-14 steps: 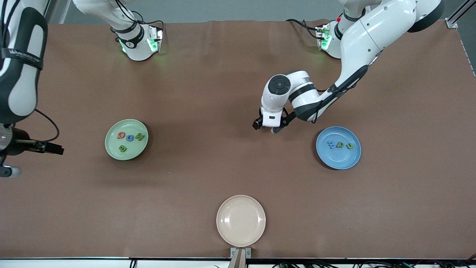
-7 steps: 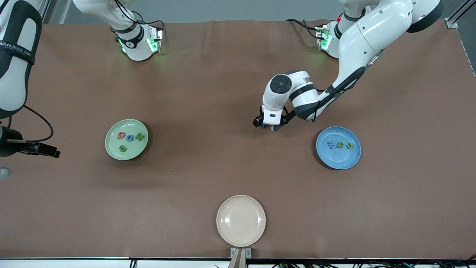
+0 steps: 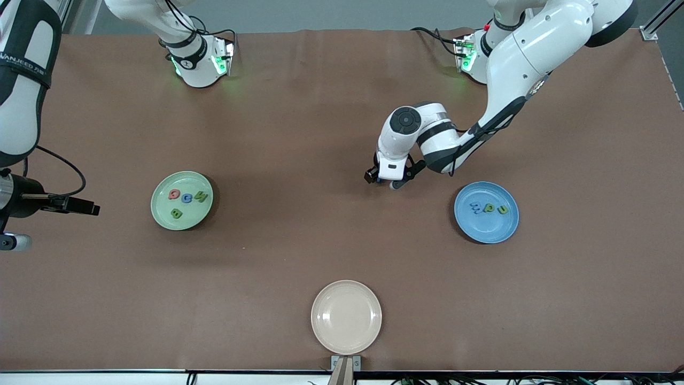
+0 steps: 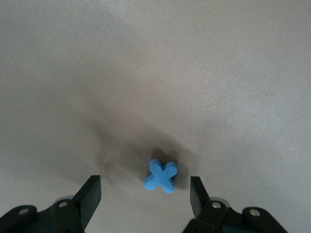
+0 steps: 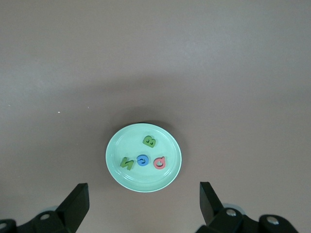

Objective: Sort upper and lower case letters into plates

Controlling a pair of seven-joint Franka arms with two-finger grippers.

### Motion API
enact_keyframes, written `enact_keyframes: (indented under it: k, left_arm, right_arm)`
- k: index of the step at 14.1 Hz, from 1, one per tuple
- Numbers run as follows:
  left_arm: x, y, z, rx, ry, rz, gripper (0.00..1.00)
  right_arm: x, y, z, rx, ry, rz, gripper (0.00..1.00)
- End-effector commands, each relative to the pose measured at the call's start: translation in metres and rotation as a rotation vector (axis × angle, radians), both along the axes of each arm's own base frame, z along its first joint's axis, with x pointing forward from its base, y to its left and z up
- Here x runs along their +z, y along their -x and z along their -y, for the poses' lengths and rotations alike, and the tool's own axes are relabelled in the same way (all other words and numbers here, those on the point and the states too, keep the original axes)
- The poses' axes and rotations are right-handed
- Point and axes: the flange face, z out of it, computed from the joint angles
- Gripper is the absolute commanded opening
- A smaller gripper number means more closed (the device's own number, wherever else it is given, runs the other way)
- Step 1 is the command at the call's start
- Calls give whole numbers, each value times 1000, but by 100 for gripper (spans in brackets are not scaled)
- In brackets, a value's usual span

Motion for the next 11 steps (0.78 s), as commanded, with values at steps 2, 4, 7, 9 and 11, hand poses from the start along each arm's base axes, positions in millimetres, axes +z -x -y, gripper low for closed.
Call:
enact_keyframes:
  k: [2,4,7,9,11]
  left_arm:
    - [-14,6,3,0,-26,18,69]
    - [-12,3,4,3,-21,25,65]
    - [-12,3,5,2,-20,26,56]
    - [-9,-1,5,6,-17,33,46]
    - [-7,-3,6,8,-14,36,37]
  right_arm:
    - [26,12,6,24,-25,15,100]
    - [40,19,-5,86,36,14,100]
    - [49,33,5,91,16,26,100]
    - [51,37,7,89,19,23,100]
    - [54,40,9,90,18,27,100]
